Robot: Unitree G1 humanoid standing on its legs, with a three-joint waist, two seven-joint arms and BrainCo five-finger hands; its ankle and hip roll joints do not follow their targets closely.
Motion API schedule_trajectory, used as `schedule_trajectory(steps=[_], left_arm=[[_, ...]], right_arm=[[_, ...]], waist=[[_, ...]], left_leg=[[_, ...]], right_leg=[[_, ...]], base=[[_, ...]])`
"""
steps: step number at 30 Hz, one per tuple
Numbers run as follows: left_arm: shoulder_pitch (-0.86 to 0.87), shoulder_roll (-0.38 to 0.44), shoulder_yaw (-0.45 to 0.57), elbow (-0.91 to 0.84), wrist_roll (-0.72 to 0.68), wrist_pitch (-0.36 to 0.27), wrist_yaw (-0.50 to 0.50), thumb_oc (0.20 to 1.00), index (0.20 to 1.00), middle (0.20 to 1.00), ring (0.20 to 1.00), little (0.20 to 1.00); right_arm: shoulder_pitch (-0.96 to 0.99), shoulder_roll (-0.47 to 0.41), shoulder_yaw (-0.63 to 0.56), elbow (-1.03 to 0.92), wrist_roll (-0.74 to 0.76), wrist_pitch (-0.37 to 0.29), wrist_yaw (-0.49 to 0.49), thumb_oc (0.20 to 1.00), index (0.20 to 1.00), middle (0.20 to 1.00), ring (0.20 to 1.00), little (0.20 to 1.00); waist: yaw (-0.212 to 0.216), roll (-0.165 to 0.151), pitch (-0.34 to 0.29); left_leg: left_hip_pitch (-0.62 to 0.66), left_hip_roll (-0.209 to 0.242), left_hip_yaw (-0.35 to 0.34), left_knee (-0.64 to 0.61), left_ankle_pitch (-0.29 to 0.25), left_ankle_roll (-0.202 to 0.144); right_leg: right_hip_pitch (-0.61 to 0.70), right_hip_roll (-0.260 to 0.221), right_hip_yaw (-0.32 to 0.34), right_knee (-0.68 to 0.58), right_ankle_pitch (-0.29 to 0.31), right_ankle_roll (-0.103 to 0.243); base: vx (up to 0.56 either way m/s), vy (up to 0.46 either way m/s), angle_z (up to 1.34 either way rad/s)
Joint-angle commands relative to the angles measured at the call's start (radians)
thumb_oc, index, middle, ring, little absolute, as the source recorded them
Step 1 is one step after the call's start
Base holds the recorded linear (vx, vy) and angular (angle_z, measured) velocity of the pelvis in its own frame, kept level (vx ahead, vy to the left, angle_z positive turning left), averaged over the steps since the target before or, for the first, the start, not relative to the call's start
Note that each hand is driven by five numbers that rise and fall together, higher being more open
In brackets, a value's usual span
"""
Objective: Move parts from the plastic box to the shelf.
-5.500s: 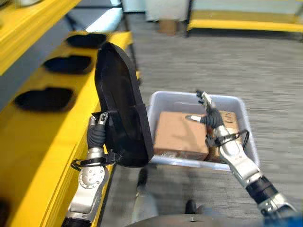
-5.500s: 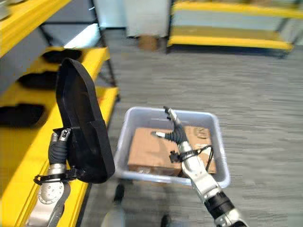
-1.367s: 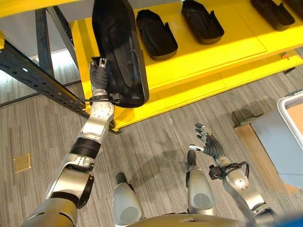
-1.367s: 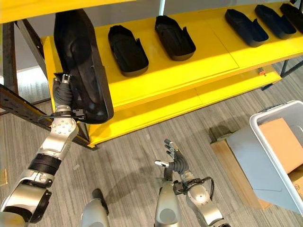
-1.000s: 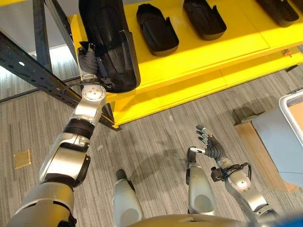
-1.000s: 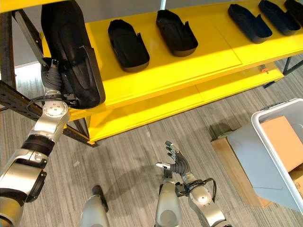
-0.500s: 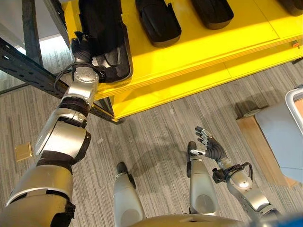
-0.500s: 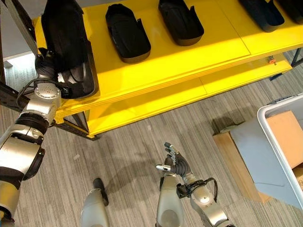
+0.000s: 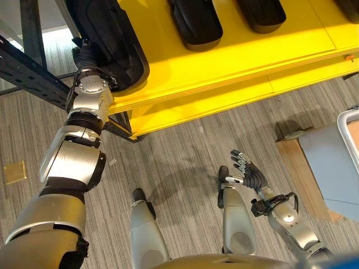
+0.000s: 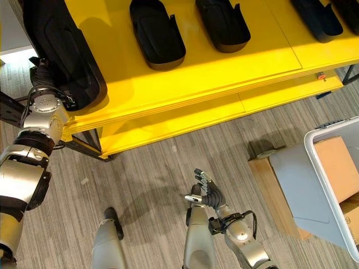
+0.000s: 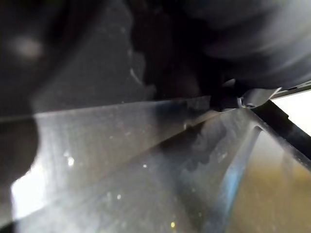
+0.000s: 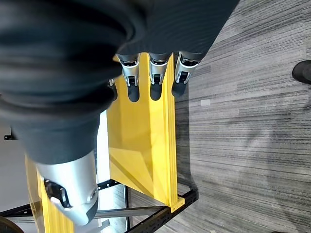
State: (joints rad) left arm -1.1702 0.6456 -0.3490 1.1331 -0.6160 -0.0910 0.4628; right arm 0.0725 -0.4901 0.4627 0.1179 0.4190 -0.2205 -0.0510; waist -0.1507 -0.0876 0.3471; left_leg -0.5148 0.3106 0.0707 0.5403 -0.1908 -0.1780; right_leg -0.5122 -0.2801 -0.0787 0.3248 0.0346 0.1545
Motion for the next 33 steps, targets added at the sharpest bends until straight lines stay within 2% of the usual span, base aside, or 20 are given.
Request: schedule_trajectory(steps=[1,10,11,12,13,14,15,22,26,33], left_arm=[[-0.137,0.098,-0.001,0.039,0.023,-0.058,-0.017,0.200,0.200,0.200,0.200,0.200],[-0.185,0.112,-0.049,0.071,0.085,-0.034,-0.029,0.200,0.200,0.200,0.200,0.200],[-0.199,0.122,-0.066,0.085,0.119,-0.020,-0.033,0.200,0.200,0.200,0.200,0.200],[-0.202,0.122,-0.066,0.085,0.119,-0.021,-0.033,0.200,0.200,0.200,0.200,0.200],[-0.208,0.127,-0.073,0.093,0.136,-0.014,-0.034,0.200,0.200,0.200,0.200,0.200],[-0.212,0.127,-0.078,0.098,0.146,-0.011,-0.033,0.200,0.200,0.200,0.200,0.200],[-0.228,0.134,-0.095,0.104,0.179,-0.001,-0.034,0.200,0.200,0.200,0.200,0.200],[-0.264,0.135,-0.103,0.120,0.182,0.001,-0.029,0.200,0.200,0.200,0.200,0.200],[-0.268,0.139,-0.077,0.122,0.125,-0.010,-0.023,0.200,0.200,0.200,0.200,0.200],[-0.265,0.143,-0.068,0.122,0.105,-0.014,-0.021,0.200,0.200,0.200,0.200,0.200]], right_arm=[[-0.014,-0.003,-0.013,-0.011,0.024,-0.033,0.001,1.000,1.000,1.000,1.000,1.000],[-0.018,0.002,-0.018,-0.009,0.037,-0.035,0.008,1.000,1.000,1.000,1.000,1.000],[-0.018,0.003,-0.017,-0.008,0.041,-0.034,0.013,1.000,1.000,1.000,1.000,1.000],[-0.019,0.004,-0.018,-0.008,0.041,-0.035,0.013,1.000,1.000,1.000,1.000,1.000],[-0.020,0.004,-0.016,-0.007,0.042,-0.034,0.014,1.000,1.000,1.000,1.000,1.000],[-0.019,0.004,-0.016,-0.006,0.043,-0.034,0.016,1.000,1.000,1.000,1.000,1.000],[-0.017,0.002,-0.018,-0.010,0.045,-0.035,0.021,1.000,1.000,1.000,1.000,1.000],[-0.009,-0.007,-0.022,-0.013,0.049,-0.032,0.033,1.000,1.000,1.000,1.000,1.000],[-0.004,-0.010,-0.030,-0.013,0.056,-0.028,0.034,1.000,1.000,1.000,1.000,1.000],[-0.002,-0.012,-0.033,-0.010,0.056,-0.028,0.032,1.000,1.000,1.000,1.000,1.000]], waist=[[-0.002,0.010,-0.028],[-0.010,0.010,-0.028],[-0.011,0.013,-0.032],[-0.011,0.010,-0.028],[-0.012,0.011,-0.028],[-0.013,0.013,-0.032],[-0.015,0.016,-0.034],[-0.021,0.026,-0.047],[-0.021,0.031,-0.054],[-0.022,0.033,-0.060]], left_leg=[[-0.013,-0.061,-0.036,-0.080,0.115,0.053],[-0.022,-0.068,-0.023,-0.101,0.118,0.058],[-0.015,-0.066,-0.025,-0.093,0.086,0.053],[-0.027,-0.067,-0.019,-0.099,0.115,0.060],[-0.028,-0.067,-0.018,-0.099,0.115,0.061],[-0.020,-0.066,-0.021,-0.092,0.085,0.055],[-0.026,-0.067,-0.019,-0.086,0.081,0.056],[-0.043,-0.067,-0.014,-0.090,0.080,0.055],[-0.055,-0.067,-0.013,-0.083,0.076,0.057],[-0.065,-0.067,-0.013,-0.081,0.074,0.057]], right_leg=[[-0.034,0.030,0.040,0.211,-0.119,-0.009],[-0.036,0.029,0.047,0.161,-0.092,-0.001],[-0.034,0.032,0.054,0.169,-0.116,0.008],[-0.044,0.031,0.051,0.159,-0.088,0.001],[-0.047,0.032,0.052,0.158,-0.088,0.001],[-0.041,0.032,0.057,0.168,-0.115,0.008],[-0.047,0.032,0.061,0.169,-0.116,0.008],[-0.070,0.037,0.071,0.159,-0.107,0.011],[-0.086,0.039,0.078,0.162,-0.108,0.012],[-0.094,0.041,0.080,0.162,-0.108,0.011]], base=[[0.00,0.000,0.00],[0.05,0.027,0.00],[0.00,0.000,0.00],[0.01,0.025,-0.05],[0.00,0.014,-0.07],[0.11,0.022,-0.06],[0.11,0.018,-0.03],[0.00,0.005,-0.02],[0.02,0.005,-0.06],[0.00,-0.001,-0.01]])
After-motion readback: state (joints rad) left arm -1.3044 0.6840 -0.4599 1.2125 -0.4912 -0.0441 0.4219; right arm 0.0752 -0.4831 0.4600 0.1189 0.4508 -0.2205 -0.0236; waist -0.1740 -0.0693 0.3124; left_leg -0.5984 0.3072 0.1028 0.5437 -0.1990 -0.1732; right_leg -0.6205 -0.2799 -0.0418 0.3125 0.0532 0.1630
